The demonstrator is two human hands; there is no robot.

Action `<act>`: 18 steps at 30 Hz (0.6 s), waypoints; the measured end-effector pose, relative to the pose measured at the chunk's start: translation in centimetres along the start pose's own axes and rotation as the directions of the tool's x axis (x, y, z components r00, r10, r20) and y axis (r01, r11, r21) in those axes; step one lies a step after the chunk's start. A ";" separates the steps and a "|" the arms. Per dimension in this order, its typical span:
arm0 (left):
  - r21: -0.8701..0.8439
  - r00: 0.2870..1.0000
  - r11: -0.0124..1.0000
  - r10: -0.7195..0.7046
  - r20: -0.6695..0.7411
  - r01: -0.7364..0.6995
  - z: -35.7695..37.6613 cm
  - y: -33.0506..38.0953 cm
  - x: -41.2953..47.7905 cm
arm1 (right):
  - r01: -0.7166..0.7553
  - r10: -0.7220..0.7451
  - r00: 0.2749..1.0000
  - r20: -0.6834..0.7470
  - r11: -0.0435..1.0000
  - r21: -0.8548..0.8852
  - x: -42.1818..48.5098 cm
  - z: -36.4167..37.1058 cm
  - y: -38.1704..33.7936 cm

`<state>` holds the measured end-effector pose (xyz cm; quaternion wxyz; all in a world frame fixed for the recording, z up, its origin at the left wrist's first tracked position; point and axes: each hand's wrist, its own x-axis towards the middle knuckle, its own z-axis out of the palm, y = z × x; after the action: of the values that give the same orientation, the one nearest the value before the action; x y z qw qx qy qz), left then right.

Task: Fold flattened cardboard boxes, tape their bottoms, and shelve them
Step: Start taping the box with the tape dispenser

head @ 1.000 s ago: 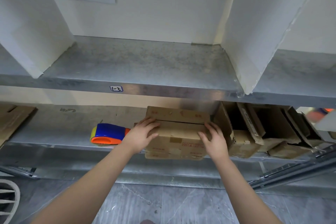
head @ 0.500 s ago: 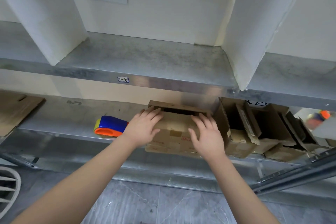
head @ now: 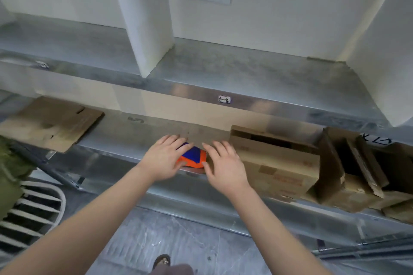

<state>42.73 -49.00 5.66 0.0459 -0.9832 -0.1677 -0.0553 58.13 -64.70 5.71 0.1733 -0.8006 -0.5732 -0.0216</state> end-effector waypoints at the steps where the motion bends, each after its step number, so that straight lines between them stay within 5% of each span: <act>1: -0.023 1.000 1.000 -0.007 0.022 0.007 0.4 -1.1 -0.3 | -0.011 0.011 1.000 0.013 1.000 0.014 0.6 1.0 -0.9; 10: -0.188 0.983 0.981 0.089 0.162 -0.058 5.3 -8.4 0.0 | -0.310 0.293 0.942 0.162 0.947 0.088 2.3 8.6 -4.3; 18: -0.335 0.944 0.942 0.121 0.308 -0.012 7.0 -8.2 4.2 | -0.531 0.500 0.837 0.224 0.841 0.106 0.6 10.8 -3.5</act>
<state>44.56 -39.21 -0.18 -0.1451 -0.9778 -0.1277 0.0814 53.29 -59.91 -3.41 0.1830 -0.9069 -0.3494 0.1486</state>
